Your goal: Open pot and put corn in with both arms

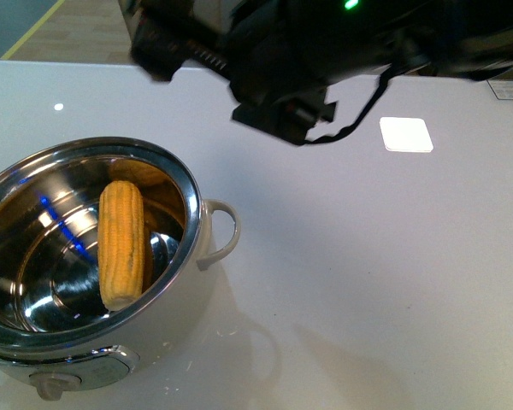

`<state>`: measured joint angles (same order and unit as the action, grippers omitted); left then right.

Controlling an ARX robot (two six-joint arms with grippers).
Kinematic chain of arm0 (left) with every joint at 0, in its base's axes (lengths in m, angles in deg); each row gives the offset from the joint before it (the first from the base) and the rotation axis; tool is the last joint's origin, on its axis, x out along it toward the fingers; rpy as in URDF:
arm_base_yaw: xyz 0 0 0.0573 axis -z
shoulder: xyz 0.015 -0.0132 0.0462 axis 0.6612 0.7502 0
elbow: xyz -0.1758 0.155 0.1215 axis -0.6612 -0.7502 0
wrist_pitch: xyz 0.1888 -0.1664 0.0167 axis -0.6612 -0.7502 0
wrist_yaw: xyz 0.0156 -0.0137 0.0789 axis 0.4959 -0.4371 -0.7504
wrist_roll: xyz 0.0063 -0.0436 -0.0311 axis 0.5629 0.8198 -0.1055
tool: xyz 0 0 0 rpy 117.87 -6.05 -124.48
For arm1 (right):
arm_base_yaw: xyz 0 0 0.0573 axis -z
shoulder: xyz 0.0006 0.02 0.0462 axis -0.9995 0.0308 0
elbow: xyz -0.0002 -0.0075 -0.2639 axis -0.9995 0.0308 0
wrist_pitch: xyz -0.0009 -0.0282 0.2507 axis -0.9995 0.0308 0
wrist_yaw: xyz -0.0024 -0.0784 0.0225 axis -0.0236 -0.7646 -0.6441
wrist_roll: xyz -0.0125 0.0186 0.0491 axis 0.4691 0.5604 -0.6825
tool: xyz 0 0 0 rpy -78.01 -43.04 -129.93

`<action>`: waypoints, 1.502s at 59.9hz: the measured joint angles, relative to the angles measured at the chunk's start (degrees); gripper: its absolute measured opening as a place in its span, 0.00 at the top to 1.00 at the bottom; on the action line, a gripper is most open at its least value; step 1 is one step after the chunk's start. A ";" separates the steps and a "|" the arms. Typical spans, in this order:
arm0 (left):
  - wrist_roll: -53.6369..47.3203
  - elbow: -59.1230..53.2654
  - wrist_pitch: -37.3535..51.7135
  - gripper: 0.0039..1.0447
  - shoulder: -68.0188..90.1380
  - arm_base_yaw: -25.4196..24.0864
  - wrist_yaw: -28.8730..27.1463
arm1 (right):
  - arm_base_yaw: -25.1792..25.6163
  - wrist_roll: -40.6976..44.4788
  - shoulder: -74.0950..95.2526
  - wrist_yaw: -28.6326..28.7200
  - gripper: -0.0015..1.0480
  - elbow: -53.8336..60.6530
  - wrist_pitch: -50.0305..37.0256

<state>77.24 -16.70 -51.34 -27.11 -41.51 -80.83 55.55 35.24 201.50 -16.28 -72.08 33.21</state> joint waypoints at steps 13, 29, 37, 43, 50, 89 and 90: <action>0.00 0.00 0.00 0.07 0.00 0.00 0.00 | 8.61 2.12 -10.88 -2.19 0.15 9.40 -1.60; 0.00 0.00 0.00 0.07 0.00 0.00 0.00 | 17.03 18.49 -24.90 -9.46 0.08 25.66 -5.14; 0.00 0.00 0.00 0.07 0.00 0.00 0.00 | 19.76 25.24 -33.29 -9.94 0.09 34.16 -6.80; 0.00 0.00 0.00 0.07 0.00 0.00 0.00 | 21.46 27.15 -39.71 -9.53 0.09 39.58 -6.51; 0.00 0.00 0.00 0.07 0.00 0.00 0.00 | 22.34 28.61 -46.97 -10.34 0.09 44.48 -4.81; 0.00 0.00 0.00 0.07 0.00 0.00 0.00 | 28.61 37.99 -77.07 -12.98 0.81 62.55 -17.14; 0.00 0.00 0.00 0.07 0.00 0.00 0.00 | 29.77 38.01 -77.79 -11.85 0.85 62.75 -16.70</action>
<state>77.24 -16.70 -51.34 -27.11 -41.51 -80.83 85.32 73.25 123.71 -28.13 -9.33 16.51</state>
